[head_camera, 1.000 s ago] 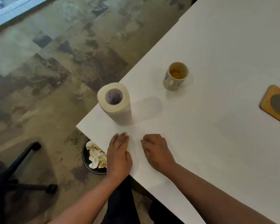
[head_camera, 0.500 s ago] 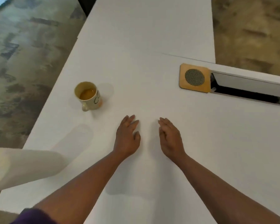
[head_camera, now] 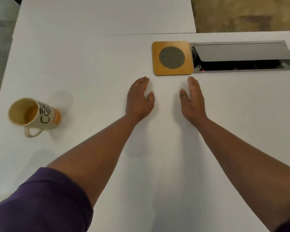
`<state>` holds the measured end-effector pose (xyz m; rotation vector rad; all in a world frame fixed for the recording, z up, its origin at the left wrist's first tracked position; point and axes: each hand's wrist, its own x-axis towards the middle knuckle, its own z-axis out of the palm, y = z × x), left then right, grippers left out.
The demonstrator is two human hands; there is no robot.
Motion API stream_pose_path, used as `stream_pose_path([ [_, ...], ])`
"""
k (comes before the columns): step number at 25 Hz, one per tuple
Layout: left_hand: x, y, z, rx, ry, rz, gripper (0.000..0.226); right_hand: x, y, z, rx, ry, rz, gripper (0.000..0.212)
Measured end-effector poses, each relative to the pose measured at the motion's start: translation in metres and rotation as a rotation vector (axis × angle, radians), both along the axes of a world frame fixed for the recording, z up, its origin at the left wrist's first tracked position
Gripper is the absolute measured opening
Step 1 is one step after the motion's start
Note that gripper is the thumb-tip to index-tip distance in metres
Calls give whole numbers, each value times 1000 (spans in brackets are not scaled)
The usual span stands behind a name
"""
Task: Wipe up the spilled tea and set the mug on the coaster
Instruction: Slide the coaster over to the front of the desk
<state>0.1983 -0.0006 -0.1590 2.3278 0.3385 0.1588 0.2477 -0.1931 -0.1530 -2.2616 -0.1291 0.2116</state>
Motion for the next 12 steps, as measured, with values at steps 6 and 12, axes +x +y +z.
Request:
stream_pose_path([
  [6, 51, -8, -7, 7, -14, 68, 63, 54, -8, -1, -15, 10, -113, 57],
  [12, 70, -10, -10, 67, 13, 47, 62, 64, -4, -5, -72, -17, -74, 50],
])
